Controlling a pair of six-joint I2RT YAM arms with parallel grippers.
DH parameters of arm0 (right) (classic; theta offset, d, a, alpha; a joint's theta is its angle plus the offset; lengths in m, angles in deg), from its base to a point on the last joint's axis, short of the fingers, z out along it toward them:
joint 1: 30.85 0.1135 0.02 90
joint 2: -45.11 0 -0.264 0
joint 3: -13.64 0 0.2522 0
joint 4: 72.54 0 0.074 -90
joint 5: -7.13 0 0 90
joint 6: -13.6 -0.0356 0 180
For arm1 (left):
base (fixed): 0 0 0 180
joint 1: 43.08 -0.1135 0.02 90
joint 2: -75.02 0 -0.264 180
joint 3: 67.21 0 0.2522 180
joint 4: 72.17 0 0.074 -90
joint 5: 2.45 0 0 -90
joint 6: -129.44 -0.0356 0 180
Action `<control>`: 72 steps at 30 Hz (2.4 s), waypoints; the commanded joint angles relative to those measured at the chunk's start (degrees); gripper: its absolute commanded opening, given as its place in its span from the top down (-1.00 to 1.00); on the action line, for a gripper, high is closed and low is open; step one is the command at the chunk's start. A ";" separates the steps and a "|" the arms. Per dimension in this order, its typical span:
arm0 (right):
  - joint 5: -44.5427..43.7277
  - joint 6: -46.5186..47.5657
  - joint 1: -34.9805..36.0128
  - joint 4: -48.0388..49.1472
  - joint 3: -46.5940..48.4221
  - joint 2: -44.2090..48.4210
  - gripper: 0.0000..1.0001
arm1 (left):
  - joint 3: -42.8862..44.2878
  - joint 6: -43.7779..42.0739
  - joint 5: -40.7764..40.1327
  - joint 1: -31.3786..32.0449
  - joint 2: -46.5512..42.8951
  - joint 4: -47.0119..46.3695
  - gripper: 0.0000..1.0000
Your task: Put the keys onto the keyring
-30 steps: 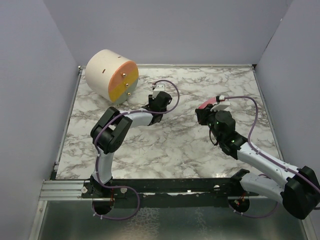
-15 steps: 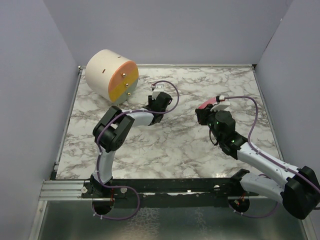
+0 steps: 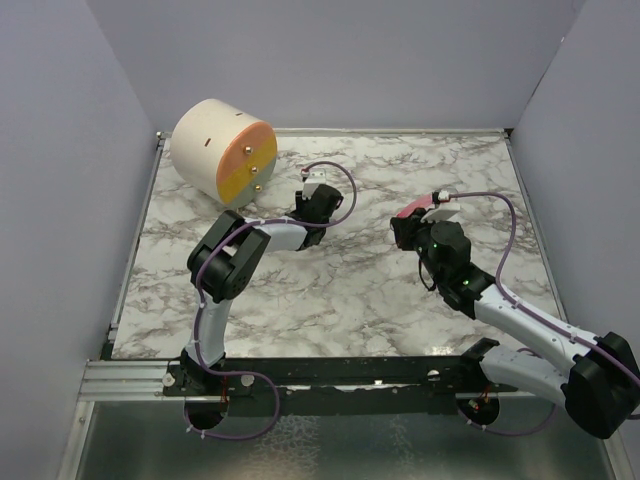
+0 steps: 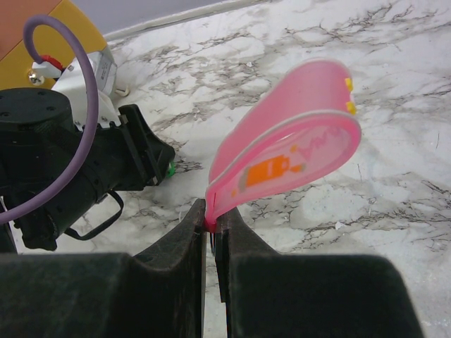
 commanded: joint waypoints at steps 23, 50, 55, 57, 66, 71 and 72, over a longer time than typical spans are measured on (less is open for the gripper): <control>-0.24 -0.06 0.19 0.16 1.12 0.19 0.99 | 1.11 -0.46 -1.33 -0.61 0.70 -3.06 0.42; -0.29 0.91 0.17 -0.43 1.45 1.19 0.99 | -5.26 -4.79 7.79 -0.93 -10.11 -6.69 1.00; 0.10 2.65 0.12 -0.79 1.39 2.64 0.99 | -8.47 -8.06 20.66 -1.01 -17.63 -8.22 1.00; 0.93 3.40 0.11 -0.71 1.14 3.35 0.99 | -9.81 -9.51 26.06 -0.97 -19.85 -8.67 1.00; 7.18 7.11 0.11 -1.07 0.16 8.19 0.99 | -13.80 -12.67 48.89 -1.85 -28.00 -9.05 1.00; 8.37 10.31 0.11 -2.40 -0.87 12.41 0.99 | -15.71 -11.68 62.06 -2.47 -30.26 -9.74 1.00; 8.71 10.72 0.11 -2.78 -1.21 13.30 0.98 | -16.19 -11.19 64.30 -2.54 -30.66 -10.24 1.00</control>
